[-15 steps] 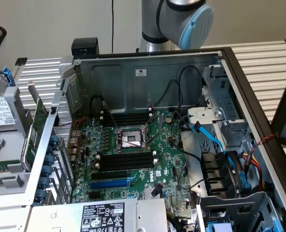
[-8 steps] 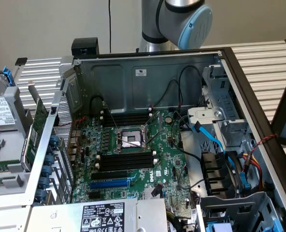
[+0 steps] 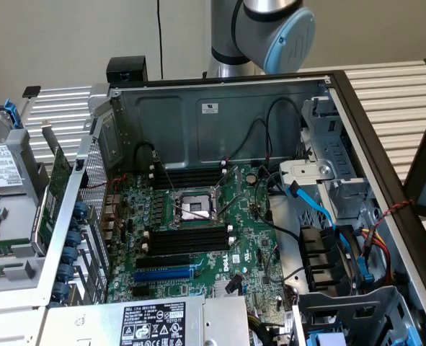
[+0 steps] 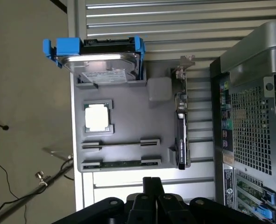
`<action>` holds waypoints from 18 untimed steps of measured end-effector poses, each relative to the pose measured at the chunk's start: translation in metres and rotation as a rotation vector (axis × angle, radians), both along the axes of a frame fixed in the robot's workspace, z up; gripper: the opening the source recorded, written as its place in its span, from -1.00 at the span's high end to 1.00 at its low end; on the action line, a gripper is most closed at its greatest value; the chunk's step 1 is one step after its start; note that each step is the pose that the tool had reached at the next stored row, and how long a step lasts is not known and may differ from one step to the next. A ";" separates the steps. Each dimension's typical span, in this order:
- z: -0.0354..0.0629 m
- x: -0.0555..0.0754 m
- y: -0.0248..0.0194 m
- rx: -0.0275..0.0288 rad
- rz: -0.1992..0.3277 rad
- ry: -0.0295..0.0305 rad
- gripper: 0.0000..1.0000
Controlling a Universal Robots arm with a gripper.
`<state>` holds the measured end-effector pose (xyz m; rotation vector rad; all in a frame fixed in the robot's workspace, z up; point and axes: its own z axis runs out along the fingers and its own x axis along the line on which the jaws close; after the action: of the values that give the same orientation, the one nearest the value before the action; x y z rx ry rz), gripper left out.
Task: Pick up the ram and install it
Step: 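Reach for the ram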
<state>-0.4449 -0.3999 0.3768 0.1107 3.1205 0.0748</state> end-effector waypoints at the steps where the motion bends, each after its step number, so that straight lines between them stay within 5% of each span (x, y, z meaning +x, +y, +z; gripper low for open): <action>1: -0.0002 -0.002 0.0000 0.0001 0.000 0.0007 0.79; 18: -0.0007 -0.020 0.0024 0.0001 0.000 0.0037 0.79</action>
<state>-0.4646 -0.3975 0.3761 0.1109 3.1242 0.0749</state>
